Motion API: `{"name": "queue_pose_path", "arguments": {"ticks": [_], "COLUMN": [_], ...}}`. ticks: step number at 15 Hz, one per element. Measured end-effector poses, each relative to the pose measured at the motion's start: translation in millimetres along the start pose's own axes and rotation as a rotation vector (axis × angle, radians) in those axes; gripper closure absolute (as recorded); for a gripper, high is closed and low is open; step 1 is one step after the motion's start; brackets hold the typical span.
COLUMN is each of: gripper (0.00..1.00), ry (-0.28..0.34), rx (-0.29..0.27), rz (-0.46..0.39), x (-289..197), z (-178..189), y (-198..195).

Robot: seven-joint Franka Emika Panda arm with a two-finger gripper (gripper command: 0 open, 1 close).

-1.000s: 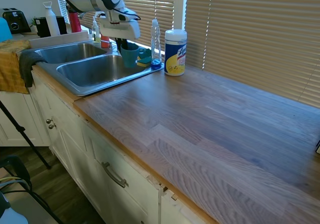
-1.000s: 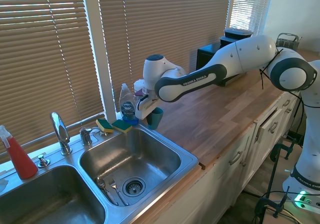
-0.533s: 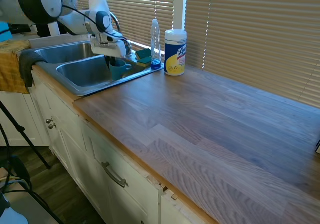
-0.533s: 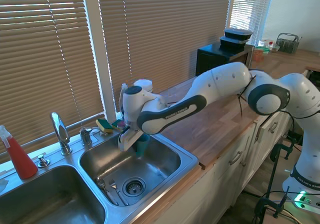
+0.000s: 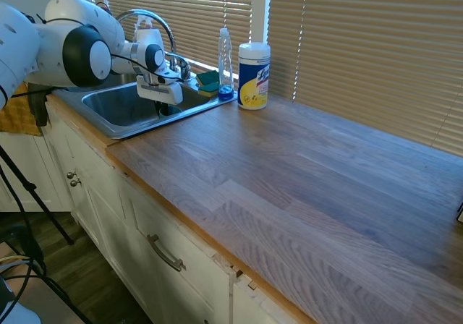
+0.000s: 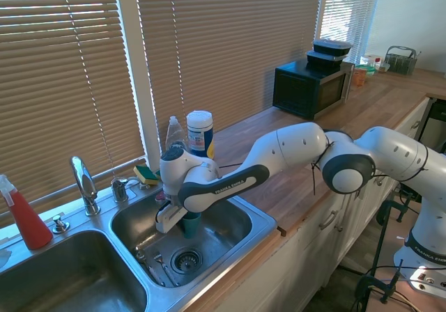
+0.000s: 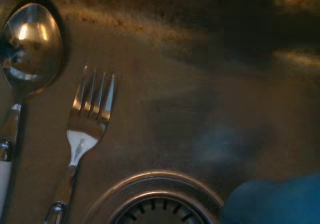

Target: Put the mug in the sink

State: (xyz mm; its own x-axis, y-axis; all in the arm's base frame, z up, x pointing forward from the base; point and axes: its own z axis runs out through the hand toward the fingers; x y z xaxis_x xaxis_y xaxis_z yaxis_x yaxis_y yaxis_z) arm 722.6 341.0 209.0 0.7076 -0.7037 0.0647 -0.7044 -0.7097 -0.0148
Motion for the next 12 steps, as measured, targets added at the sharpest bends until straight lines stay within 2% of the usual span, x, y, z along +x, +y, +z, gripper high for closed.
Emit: {"name": "queue_pose_path", "arguments": {"ticks": [2,3,12], "gripper": [1.00,0.00,0.00], "ry": [-0.010,-0.014,-0.016], "rx": [-0.008,-0.009,0.019], "rz": [0.001,0.002,0.023], "x": [-7,-8,3], "z": [14,17,4], "y": [-5,-7,-11]}}
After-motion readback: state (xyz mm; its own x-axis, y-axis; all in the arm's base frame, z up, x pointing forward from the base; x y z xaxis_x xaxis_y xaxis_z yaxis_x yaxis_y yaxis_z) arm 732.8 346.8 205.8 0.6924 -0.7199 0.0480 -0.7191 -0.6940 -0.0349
